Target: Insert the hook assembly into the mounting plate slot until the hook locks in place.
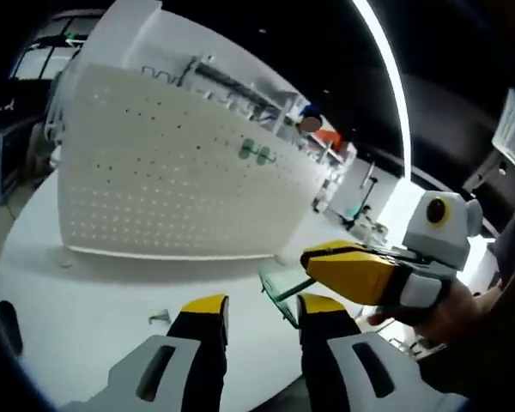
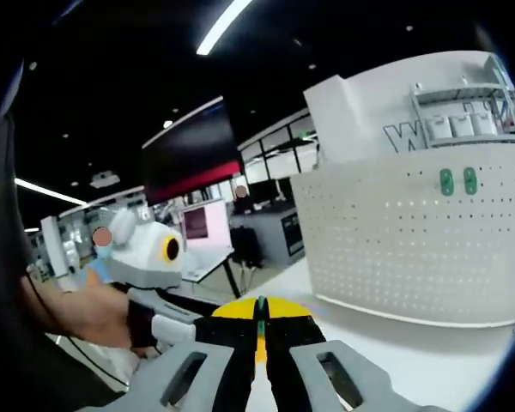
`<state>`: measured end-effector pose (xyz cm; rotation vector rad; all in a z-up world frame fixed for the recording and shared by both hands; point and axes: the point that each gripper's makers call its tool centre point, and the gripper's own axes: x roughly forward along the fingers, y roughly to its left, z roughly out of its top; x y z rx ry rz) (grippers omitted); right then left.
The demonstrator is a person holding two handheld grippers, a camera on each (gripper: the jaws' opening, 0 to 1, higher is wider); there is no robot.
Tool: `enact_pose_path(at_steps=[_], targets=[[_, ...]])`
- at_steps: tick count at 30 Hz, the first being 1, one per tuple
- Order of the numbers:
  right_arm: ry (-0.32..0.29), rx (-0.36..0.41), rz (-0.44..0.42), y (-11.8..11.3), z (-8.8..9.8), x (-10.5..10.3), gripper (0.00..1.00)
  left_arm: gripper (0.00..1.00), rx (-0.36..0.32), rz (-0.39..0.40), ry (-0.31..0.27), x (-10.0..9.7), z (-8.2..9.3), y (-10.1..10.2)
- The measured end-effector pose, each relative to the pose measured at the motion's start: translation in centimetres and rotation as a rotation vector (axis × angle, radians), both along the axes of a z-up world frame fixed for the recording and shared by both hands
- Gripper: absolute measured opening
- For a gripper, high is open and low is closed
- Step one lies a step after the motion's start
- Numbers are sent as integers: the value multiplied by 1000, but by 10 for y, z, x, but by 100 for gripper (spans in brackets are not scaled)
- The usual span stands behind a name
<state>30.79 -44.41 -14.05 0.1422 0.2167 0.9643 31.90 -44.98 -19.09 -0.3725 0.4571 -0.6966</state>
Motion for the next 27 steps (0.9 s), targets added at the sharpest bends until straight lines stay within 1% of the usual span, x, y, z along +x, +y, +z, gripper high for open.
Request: enact_pose_path(at_steps=[5,7,9,12,16,20,24,27], targets=[[0,1,6,2,1,-1,0,21,-39,-20,-1,-3,4,-4],[0,-1,9,3,1,-1,0,17,-48,-28,-6,-5,6,-6],[0,-2,9,3,1,-1,0,14,-50,-33,-9,-5,6,-7],[3,-2,9,3,0,-1,0,15,-46,-26,-9,-5,6,-6],[1,-6,10,4,-1,-1,0,8,-67,-43,-16,-6,10,-8],[-10,-13,10,4,-1,-1,0,8,-54,-33,-21,-5,9,-8],[-11,-12,10,4,-1,-1,0,7,-61,-36,-19,-5,9,-8],[-14,-21,12,4,-2,-2,0,6,-45,-37,-27,-4,8,-6]])
